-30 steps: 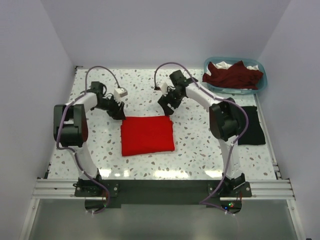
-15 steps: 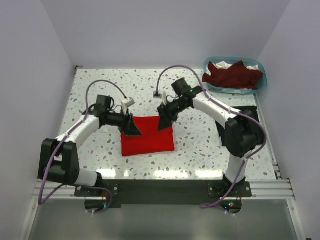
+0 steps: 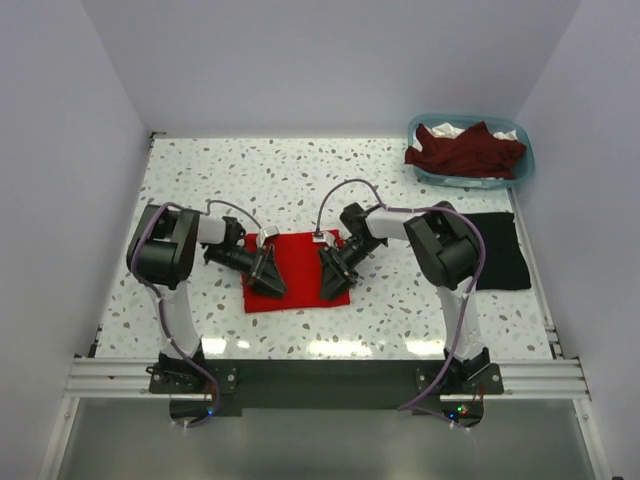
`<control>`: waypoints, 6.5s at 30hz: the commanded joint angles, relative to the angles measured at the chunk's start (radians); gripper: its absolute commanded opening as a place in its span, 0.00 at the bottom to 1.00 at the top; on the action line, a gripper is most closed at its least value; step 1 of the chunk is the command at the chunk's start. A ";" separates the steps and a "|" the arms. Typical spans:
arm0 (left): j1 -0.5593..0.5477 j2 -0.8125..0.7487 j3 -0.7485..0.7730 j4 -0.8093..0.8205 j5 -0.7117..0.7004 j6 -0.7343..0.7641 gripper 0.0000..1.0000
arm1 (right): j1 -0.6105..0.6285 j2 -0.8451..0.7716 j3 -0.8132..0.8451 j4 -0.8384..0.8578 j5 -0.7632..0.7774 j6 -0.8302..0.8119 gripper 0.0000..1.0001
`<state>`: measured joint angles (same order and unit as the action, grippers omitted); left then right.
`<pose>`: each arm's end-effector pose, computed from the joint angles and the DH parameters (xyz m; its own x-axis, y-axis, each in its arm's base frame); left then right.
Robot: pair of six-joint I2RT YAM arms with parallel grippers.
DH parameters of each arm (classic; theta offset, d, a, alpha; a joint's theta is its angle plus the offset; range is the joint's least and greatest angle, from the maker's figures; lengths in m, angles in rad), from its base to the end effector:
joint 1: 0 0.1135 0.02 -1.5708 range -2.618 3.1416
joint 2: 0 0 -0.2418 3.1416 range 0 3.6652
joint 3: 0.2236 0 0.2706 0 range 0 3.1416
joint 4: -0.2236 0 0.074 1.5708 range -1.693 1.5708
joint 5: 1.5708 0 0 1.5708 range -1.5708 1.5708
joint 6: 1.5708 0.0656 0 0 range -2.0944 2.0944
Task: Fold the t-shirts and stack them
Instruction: Fold the tshirt, then neatly place the folded tshirt to the corner
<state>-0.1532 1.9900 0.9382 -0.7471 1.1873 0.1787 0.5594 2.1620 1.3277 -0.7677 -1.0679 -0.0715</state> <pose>0.2666 -0.1027 0.0390 -0.9740 0.2177 0.0620 0.0234 0.3690 -0.9292 0.2858 0.2467 0.0535 -0.8284 -0.5593 -0.0314 -0.2925 0.3840 0.8757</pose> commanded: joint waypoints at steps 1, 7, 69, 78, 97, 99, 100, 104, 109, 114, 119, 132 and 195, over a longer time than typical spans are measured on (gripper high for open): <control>0.061 0.114 0.115 0.034 -0.124 0.056 0.57 | -0.064 0.061 0.002 0.120 0.138 0.064 0.61; 0.067 0.191 0.384 0.016 -0.124 0.091 0.57 | -0.128 0.084 0.177 0.056 0.181 0.006 0.61; 0.282 0.034 0.481 0.810 -0.205 -0.488 0.59 | -0.346 0.078 0.469 0.542 0.183 0.455 0.55; -0.135 -0.359 0.234 0.621 -0.642 0.222 0.65 | -0.389 -0.430 -0.017 0.519 0.505 0.519 0.67; -0.675 -0.269 -0.076 1.029 -0.905 0.732 0.50 | -0.409 -0.608 -0.326 0.418 0.655 0.585 0.70; -0.683 -0.252 -0.082 1.020 -0.878 0.755 0.50 | -0.411 -0.600 -0.335 0.429 0.651 0.602 0.70; -0.692 -0.247 -0.087 1.038 -0.876 0.760 0.49 | -0.411 -0.596 -0.341 0.441 0.649 0.607 0.70; -0.703 -0.197 -0.090 1.040 -0.861 0.797 0.47 | -0.409 -0.570 -0.357 0.470 0.631 0.647 0.70; -0.700 -0.143 -0.058 1.040 -0.882 0.782 0.26 | -0.409 -0.527 -0.383 0.531 0.585 0.710 0.72; -0.669 -0.160 0.005 0.968 -0.789 0.677 0.03 | -0.408 -0.447 -0.389 0.600 0.513 0.768 0.76; -0.622 -0.252 0.013 0.927 -0.663 0.587 0.00 | -0.403 -0.392 -0.409 0.708 0.456 0.866 0.80; -0.599 -0.301 0.065 0.888 -0.578 0.512 0.00 | -0.297 -0.220 -0.403 0.972 0.367 1.127 0.84; -0.416 -0.813 0.001 0.350 -0.558 0.216 1.00 | -0.477 -0.706 0.102 -0.432 0.904 -0.197 0.00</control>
<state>-0.5751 1.2079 0.9447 -0.4088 0.6220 0.4026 0.1017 1.4960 1.3590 -1.1637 -0.2394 -0.2295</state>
